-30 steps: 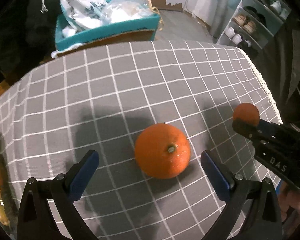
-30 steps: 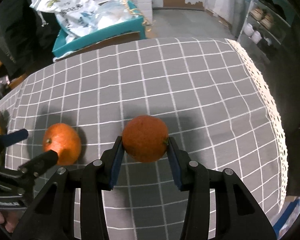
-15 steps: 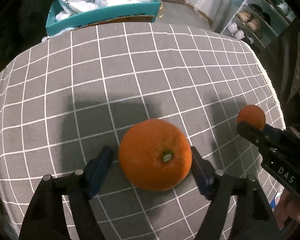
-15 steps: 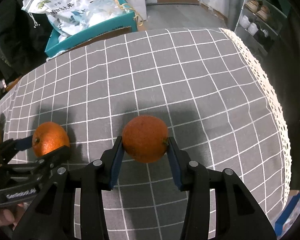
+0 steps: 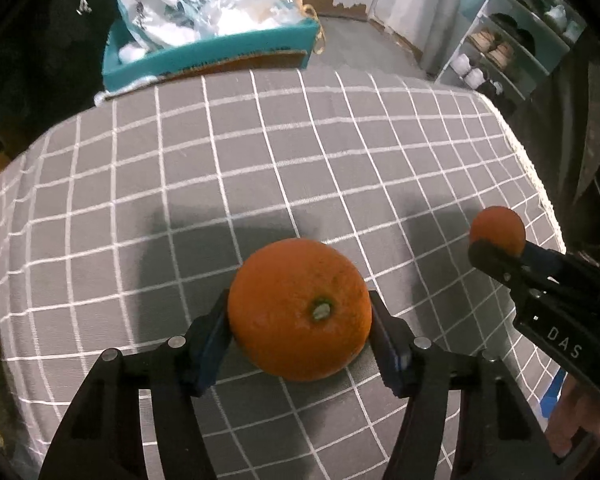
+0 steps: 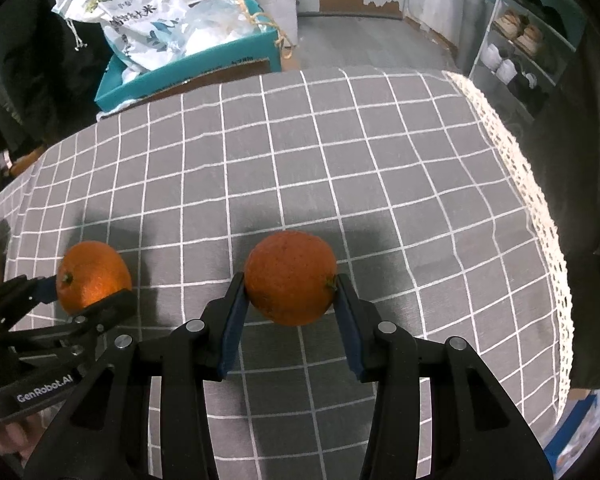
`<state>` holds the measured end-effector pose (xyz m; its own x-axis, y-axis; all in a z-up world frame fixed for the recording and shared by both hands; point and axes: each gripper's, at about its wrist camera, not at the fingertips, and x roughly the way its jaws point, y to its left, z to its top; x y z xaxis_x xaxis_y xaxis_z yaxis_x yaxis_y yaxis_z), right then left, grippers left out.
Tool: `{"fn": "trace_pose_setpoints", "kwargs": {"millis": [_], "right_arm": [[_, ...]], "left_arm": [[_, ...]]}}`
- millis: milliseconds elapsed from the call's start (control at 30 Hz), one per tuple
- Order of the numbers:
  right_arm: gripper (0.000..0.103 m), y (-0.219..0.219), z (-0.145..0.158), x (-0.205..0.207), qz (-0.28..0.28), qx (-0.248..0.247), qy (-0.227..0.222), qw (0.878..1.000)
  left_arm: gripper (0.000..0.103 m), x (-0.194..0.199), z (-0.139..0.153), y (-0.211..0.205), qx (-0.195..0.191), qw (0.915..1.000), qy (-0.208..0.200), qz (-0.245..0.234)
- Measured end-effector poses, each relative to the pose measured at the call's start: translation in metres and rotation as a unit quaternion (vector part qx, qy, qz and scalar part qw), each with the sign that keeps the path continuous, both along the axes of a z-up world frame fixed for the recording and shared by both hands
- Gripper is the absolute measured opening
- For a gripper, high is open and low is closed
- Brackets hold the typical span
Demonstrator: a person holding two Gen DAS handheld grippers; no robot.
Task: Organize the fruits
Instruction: 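Carry both oranges up and over the green plate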
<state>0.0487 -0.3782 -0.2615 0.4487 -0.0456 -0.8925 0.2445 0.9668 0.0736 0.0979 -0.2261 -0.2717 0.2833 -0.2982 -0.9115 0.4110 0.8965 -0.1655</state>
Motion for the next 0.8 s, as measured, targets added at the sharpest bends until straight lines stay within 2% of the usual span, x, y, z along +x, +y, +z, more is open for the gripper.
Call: {"fn": "trace_pose_setpoints", "kwargs": {"millis": [433,800], "right_arm": [[0.043,0.016,0.056,-0.009,0.018,-0.014,-0.059,0.998],[0.043,0.037,0.11,-0.024,0.042,-0.025,-0.117,0.992]], "left_arm": [[0.064,-0.004,0.057,0.03,-0.015,0.9979,-0.055,0.03],[0.064,-0.02,0.105,0.062,-0.03,0.9925,-0.106,0.053]]}}
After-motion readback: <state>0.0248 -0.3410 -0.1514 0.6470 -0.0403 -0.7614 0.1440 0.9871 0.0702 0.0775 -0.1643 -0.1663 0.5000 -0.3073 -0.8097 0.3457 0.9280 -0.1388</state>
